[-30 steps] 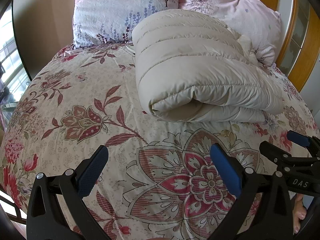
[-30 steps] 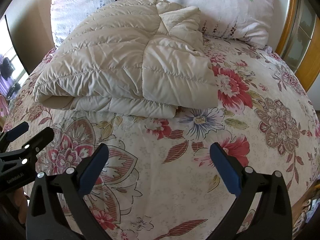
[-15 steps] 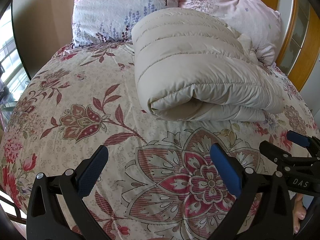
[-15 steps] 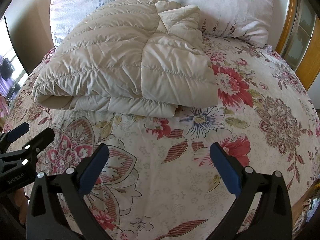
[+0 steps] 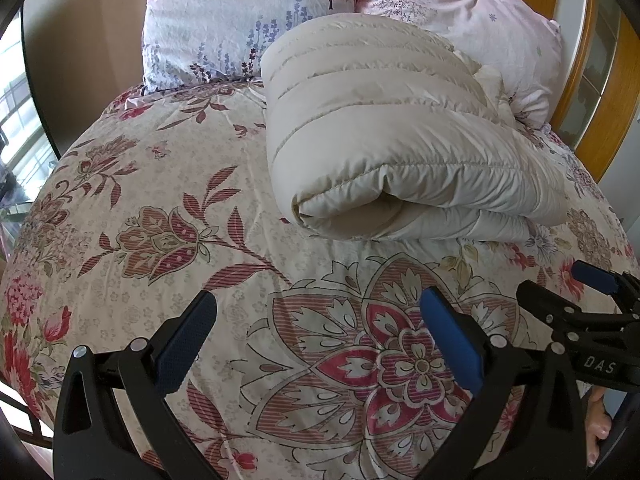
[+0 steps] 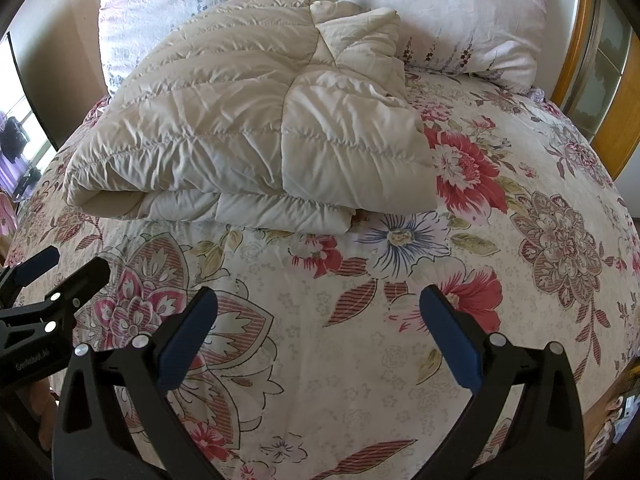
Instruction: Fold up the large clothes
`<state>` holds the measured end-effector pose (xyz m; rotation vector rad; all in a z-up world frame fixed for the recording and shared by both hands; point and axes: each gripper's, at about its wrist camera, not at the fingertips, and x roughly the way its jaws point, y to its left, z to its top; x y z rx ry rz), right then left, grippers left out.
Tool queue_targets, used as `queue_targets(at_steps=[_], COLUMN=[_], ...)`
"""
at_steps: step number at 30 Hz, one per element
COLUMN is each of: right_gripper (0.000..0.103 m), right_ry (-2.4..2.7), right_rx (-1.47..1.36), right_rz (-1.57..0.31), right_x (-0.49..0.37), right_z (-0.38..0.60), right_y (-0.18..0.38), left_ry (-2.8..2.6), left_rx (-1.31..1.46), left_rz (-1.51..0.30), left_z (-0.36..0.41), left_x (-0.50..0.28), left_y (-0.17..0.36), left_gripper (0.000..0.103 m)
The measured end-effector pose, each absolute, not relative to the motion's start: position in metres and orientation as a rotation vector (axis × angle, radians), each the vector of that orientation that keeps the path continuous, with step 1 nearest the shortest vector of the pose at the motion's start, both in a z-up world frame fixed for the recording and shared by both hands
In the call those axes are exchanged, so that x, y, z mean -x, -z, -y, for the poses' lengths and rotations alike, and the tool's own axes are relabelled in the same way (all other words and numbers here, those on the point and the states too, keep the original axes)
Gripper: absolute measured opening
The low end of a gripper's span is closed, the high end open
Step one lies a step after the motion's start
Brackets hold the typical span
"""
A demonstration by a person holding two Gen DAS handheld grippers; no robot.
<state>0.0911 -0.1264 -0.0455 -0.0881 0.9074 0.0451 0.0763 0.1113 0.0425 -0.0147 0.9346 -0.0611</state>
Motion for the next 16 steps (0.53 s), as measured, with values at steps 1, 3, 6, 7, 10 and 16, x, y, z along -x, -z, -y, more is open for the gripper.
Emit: queue_targets(at_steps=[1, 3, 6, 7, 10, 16], right_gripper=[0.101, 0.101, 0.101, 0.101, 0.101, 0.101], right_ry=[-0.045, -0.046, -0.046, -0.046, -0.046, -0.047], right_rx=[0.088, 0.089, 0.089, 0.089, 0.089, 0.089], right_rz=[-0.907, -0.907, -0.907, -0.907, -0.907, -0.908], right_x=[-0.0912, -0.0913, -0.0914, -0.091, -0.0908, -0.0913], right_z=[0.1264, 0.1265, 0.1265, 0.126, 0.1257, 0.1264], right_y=[0.0455, 0.0454, 0.0454, 0.0457, 0.0454, 0.0449], left_ry=[0.062, 0.063, 0.062, 0.063, 0.06, 0.06], left_rx=[0.014, 0.013, 0.014, 0.013, 0.01, 0.009], left_rz=[-0.935, -0.935, -0.939, -0.939, -0.942, -0.945], left_z=[-0.1114, -0.1116, -0.1118, -0.1123, -0.1121, -0.1132], left_x=[-0.0763, -0.0766, -0.0763, -0.0767, -0.0763, -0.0788], left_y=[-0.0427, -0.0428, -0.0429, -0.0431, -0.0429, -0.0429], left_gripper=[0.102, 0.102, 0.102, 0.102, 0.102, 0.102])
